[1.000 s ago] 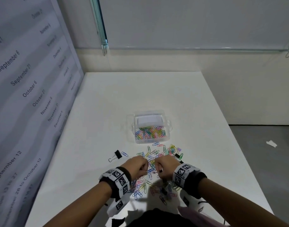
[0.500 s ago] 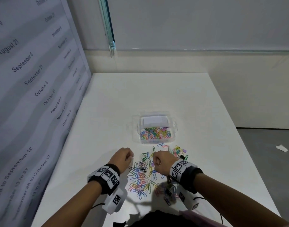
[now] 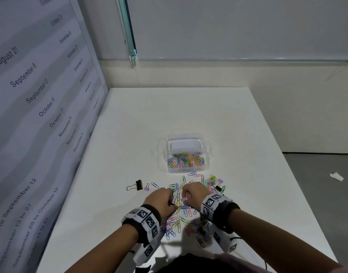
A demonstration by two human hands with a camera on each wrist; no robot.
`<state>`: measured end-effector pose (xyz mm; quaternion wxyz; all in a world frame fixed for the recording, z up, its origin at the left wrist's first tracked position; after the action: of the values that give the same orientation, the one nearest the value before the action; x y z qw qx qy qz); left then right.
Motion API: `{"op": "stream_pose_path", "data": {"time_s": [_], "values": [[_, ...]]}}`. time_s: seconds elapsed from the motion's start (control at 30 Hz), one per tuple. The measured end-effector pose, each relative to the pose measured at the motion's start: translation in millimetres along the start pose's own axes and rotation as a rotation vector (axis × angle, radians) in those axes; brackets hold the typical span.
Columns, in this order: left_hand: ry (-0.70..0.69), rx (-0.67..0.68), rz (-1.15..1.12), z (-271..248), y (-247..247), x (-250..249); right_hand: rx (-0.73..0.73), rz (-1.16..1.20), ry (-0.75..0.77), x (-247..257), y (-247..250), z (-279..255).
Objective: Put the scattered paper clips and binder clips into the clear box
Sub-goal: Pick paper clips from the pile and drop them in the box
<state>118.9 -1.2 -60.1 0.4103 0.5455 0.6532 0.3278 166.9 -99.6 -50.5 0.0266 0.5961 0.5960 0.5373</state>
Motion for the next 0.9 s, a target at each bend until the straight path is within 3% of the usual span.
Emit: {"op": "stream_pose_path", "data": {"time_s": [0.3,0.5,0.9], "values": [[0.003,-0.028,-0.041,-5,2,-4,0.009,0.012,0.011,2,2,-6],[0.055,-0.069,-0.089,-5,12,3,0.107,0.032,-0.018,1,-2,-7],[0.105,-0.178,-0.336,-2,23,27,0.041,0.056,-0.063,-13,8,-10]]}}
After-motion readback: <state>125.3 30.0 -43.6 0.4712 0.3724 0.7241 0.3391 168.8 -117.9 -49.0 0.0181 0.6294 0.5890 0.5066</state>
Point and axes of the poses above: each hand's wrist, its own z-axis towards the middle knuckle, its own y-axis out of the back of the hand, x = y × z, the point moved 8 cm from there along z, towards the middle knuckle, and after that the axes turned 12 degrees about z, right-handed, at the moved point
